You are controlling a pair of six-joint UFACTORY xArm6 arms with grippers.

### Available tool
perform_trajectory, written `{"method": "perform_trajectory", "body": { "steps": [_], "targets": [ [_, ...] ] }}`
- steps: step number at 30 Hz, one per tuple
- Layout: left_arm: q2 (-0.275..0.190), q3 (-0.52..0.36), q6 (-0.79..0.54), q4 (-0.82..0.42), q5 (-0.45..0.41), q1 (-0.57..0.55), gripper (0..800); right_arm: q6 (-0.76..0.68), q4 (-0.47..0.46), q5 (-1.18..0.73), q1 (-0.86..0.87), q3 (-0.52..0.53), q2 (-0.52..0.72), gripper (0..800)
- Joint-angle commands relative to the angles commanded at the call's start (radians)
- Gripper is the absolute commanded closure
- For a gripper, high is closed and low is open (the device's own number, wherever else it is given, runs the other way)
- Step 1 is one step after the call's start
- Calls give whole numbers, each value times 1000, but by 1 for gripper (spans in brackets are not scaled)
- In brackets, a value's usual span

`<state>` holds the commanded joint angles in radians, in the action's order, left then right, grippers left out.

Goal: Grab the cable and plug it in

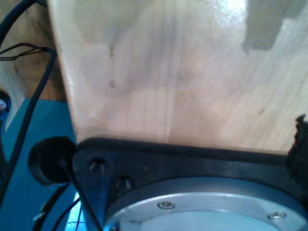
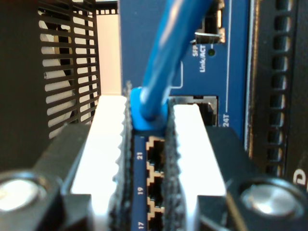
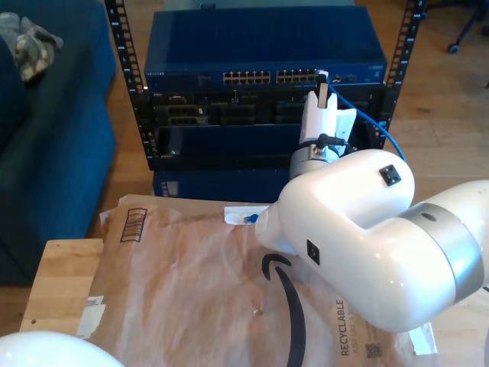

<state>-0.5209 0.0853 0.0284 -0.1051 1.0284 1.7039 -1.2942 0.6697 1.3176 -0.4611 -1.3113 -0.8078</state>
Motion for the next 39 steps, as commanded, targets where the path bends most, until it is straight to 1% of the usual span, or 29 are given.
{"method": "perform_trajectory", "body": {
  "steps": [24,29,34,35,36,37,39],
  "targets": [
    [-2,0,0,0,0,0,0,-3,-6,-37,-2,-9,2,800],
    [-2,0,0,0,0,0,0,-3,-8,-54,-2,-57,-18,800],
    [0,0,0,0,0,0,0,-3,-9,-52,-2,-41,-14,800],
    [-2,0,0,0,0,0,0,-3,-12,-52,-2,-41,-11,748],
    [-2,0,0,0,0,0,0,-5,-12,-54,0,-41,-9,629],
    [0,0,0,0,0,0,0,-5,-14,-54,0,-40,-8,536],
    [-2,0,0,0,0,0,0,-6,-15,-55,-2,-31,12,384]
  ]
}}
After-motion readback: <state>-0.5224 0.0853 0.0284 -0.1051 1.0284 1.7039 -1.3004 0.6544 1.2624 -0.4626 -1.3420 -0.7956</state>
